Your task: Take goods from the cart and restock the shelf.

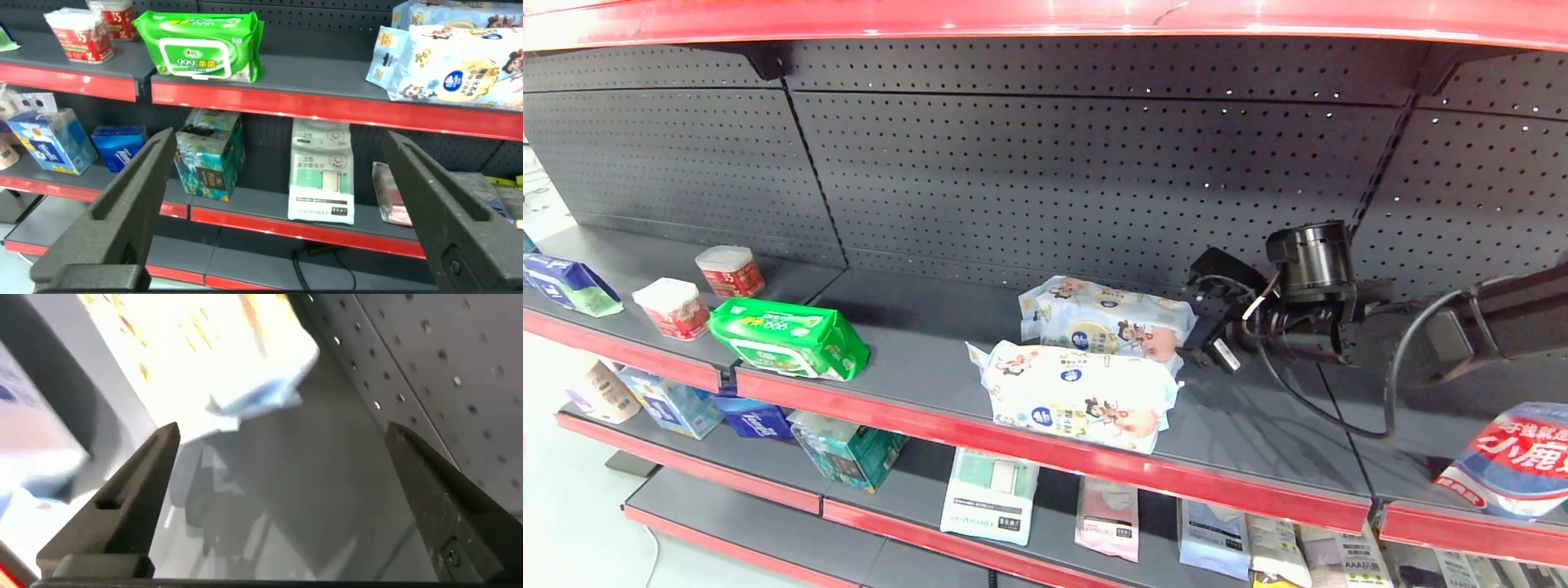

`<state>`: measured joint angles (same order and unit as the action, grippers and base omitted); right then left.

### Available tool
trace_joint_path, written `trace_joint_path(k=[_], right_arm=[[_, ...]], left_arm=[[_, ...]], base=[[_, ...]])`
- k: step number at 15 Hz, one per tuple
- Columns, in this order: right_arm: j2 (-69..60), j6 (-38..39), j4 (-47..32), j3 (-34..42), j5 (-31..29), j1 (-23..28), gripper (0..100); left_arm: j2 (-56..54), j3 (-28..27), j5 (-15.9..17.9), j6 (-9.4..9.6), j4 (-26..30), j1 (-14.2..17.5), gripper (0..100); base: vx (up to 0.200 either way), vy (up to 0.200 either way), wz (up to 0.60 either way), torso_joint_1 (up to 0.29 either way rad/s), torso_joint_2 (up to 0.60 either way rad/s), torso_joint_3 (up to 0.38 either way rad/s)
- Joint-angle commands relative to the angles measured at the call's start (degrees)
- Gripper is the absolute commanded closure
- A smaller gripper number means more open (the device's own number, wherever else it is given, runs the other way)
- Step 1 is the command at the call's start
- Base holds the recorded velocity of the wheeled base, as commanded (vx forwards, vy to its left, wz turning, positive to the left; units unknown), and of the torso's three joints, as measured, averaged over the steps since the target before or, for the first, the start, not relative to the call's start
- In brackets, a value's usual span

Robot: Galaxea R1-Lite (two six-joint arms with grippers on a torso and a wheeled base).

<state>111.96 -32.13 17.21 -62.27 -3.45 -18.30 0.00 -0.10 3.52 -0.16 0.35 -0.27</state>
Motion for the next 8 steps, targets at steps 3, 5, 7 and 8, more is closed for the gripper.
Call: trace_joint_path(k=[3,5,7,8], right_arm=[[2.7,0.8,0.3,-3.2,-0.2,-0.2,0],[3.4,0.9,0.3,-3.6,-1.0,0.2,0],[3.5,0.9,0.3,-3.7,-2.1,0.5,0],[3.5,0.8,0.3,-3.7,-2.1,0.7,0]], left_arm=[[0.0,0.0,0.0,-0.02,0.0,0.0,0],[0.0,0.0,0.0,-0.02,0.0,0.0,0],[0.0,0.0,0.0,-0.02,0.0,0.0,0],[0.0,0.0,0.0,-0.02,0.0,0.0,0]], base=[[0.0,0.0,0.0,0.0,0.0,0.0],[0.0,0.0,0.0,0.0,0.0,0.0],[0.0,0.0,0.0,0.0,0.0,0.0],[0.0,0.0,0.0,0.0,0.0,0.0]])
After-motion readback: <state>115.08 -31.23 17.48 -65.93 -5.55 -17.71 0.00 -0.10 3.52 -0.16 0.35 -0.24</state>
